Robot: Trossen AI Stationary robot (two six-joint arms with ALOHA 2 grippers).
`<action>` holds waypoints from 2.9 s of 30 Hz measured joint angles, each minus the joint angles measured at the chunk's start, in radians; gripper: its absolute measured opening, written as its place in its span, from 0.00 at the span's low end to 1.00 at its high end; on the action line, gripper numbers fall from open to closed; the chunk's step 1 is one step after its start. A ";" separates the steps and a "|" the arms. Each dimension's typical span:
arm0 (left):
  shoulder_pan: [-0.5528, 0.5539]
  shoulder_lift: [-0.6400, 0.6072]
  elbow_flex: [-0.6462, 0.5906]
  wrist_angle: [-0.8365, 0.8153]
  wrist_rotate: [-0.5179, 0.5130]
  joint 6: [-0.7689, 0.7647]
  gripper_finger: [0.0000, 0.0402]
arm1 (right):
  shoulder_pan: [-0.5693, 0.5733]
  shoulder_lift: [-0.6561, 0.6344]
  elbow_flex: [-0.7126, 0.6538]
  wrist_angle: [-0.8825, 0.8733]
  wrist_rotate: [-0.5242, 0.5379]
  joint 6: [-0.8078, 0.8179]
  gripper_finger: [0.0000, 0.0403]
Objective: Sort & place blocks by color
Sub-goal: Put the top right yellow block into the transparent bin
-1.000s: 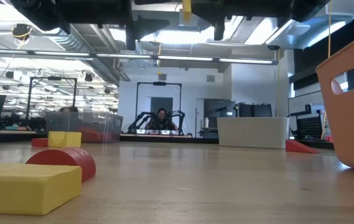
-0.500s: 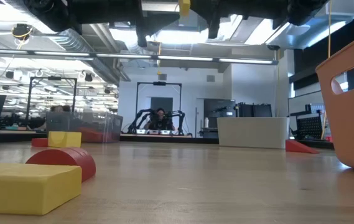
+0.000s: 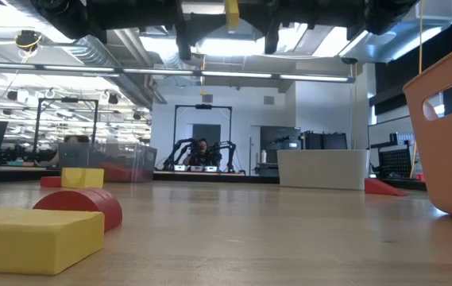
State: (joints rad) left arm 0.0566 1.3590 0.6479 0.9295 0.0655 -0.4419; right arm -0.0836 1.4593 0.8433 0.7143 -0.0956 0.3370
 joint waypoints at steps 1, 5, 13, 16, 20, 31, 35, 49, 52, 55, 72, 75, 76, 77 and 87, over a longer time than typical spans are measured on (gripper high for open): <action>0.000 0.000 0.000 0.000 -0.019 -0.002 0.65 | -0.001 0.000 0.000 0.001 0.008 0.002 0.31; -0.001 0.016 0.038 -0.059 -0.042 -0.002 0.65 | -0.002 0.000 -0.001 0.020 0.026 0.026 0.31; 0.008 0.099 0.172 -0.232 -0.050 0.054 0.65 | 0.001 0.000 -0.001 0.016 0.036 0.044 0.31; 0.008 0.097 0.174 -0.243 -0.044 0.058 0.64 | 0.001 0.000 -0.001 0.015 0.018 0.027 0.31; 0.008 0.077 0.173 -0.236 -0.045 0.071 0.60 | 0.001 0.000 -0.001 0.013 0.016 0.022 0.31; 0.009 0.065 0.173 -0.245 -0.051 0.104 0.32 | 0.003 -0.001 -0.001 0.016 0.011 0.020 0.31; 0.018 0.055 0.173 -0.260 -0.042 0.120 0.29 | 0.002 -0.001 -0.001 0.023 -0.011 -0.004 0.31; 0.057 -0.060 0.169 -0.459 0.005 0.177 0.29 | -0.043 -0.083 -0.003 -0.136 -0.036 -0.005 0.67; 0.068 -0.117 0.172 -0.556 -0.017 0.207 0.29 | -0.069 -0.141 -0.002 -0.189 -0.034 -0.026 0.69; 0.071 -0.155 0.171 -0.604 -0.026 0.230 0.29 | -0.093 -0.188 -0.002 -0.258 -0.032 -0.054 0.68; 0.005 -0.454 0.171 -1.128 0.001 0.268 0.29 | -0.136 -0.260 -0.002 -0.387 -0.029 -0.080 0.66; -0.036 -0.518 0.195 -1.306 -0.011 0.258 0.29 | -0.136 -0.260 -0.002 -0.398 -0.028 -0.079 0.66; -0.055 -0.530 0.212 -1.383 -0.023 0.244 0.29 | -0.136 -0.260 -0.002 -0.402 -0.028 -0.079 0.67; -0.078 -0.534 0.231 -1.454 -0.028 0.235 0.29 | -0.136 -0.260 -0.002 -0.408 -0.023 -0.077 0.67; -0.541 -0.414 0.370 -1.987 0.025 -0.053 0.29 | -0.136 -0.259 -0.002 -0.479 0.052 -0.050 0.67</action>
State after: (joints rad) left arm -0.4840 0.9449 1.0183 -1.0578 0.0903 -0.4952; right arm -0.2199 1.2007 0.8417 0.2357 -0.0433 0.2867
